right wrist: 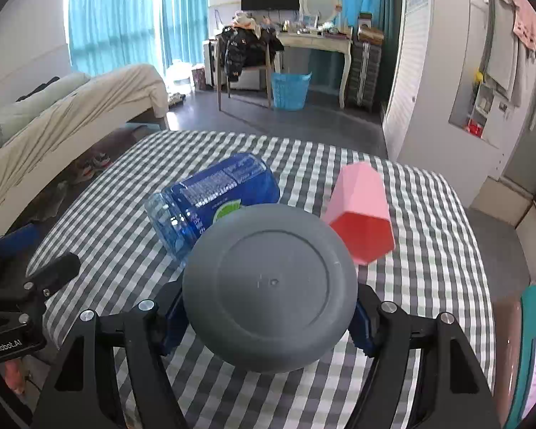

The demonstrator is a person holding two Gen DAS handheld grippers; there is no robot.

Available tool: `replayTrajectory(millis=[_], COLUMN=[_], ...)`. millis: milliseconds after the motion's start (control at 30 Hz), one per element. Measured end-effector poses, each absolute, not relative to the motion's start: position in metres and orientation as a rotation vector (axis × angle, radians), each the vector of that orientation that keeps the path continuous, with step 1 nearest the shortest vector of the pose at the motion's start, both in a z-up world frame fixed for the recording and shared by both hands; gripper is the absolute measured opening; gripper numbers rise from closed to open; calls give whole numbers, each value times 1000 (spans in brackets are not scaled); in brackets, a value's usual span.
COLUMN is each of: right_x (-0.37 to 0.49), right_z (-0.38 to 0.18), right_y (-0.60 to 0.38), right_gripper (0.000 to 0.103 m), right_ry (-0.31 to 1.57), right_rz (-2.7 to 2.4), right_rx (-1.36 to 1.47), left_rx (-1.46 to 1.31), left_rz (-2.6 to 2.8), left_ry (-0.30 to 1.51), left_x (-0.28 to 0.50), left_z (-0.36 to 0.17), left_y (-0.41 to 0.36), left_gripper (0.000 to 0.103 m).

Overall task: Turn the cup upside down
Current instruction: 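Hold the grey cup in the right gripper and turn its opening downward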

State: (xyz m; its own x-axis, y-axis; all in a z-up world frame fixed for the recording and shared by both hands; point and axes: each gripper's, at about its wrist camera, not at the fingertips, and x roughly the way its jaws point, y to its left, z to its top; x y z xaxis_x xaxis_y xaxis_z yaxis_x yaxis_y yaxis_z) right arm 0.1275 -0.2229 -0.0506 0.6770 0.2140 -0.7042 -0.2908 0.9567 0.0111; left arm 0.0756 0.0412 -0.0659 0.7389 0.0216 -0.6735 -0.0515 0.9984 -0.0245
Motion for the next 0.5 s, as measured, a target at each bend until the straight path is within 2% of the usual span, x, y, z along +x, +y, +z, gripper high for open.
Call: replayTrajectory(millis=[500], right_x=[138], right_z=[-54], right_y=[-222], right_gripper=[72], right_ry=[779], right_rz=[297], right_rx=[-110], left_rx=[-38], left_rz=[36], left_ry=[777], left_x=[82], left_z=[-80], left_y=[29], left_gripper=[96])
